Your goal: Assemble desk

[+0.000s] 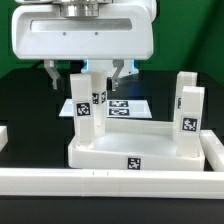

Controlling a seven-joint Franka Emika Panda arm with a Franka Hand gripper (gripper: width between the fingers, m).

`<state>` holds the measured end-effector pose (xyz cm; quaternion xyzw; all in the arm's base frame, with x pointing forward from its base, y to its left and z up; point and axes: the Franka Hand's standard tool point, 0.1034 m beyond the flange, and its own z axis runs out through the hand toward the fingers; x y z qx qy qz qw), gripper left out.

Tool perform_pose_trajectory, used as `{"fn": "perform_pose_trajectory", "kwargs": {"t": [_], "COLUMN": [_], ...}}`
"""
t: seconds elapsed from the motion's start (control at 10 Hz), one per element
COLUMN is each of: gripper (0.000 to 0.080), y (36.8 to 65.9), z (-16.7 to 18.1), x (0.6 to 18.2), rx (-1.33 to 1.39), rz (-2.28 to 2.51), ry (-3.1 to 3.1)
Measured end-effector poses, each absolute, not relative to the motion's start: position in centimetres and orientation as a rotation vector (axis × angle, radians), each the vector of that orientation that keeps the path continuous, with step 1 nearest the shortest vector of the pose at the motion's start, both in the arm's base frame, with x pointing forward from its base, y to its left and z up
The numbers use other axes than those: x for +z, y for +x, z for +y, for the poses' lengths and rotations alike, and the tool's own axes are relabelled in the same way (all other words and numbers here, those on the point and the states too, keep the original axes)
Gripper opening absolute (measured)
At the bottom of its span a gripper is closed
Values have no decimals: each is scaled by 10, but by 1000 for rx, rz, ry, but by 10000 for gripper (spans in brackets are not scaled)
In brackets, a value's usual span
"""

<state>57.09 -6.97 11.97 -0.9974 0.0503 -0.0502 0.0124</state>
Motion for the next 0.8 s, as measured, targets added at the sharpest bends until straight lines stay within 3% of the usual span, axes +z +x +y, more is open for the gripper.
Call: {"fn": "perform_pose_trajectory", "kwargs": {"t": [0.5,0.7,0.8], "gripper": [624,285,288], "y": [570,570,570], "z": [-74,-74,-74], "x": [120,120,120], "rx": [-161,-161,-160], "rz": [-104,-102,-73], "ry": [-3121,-3121,-3120]}}
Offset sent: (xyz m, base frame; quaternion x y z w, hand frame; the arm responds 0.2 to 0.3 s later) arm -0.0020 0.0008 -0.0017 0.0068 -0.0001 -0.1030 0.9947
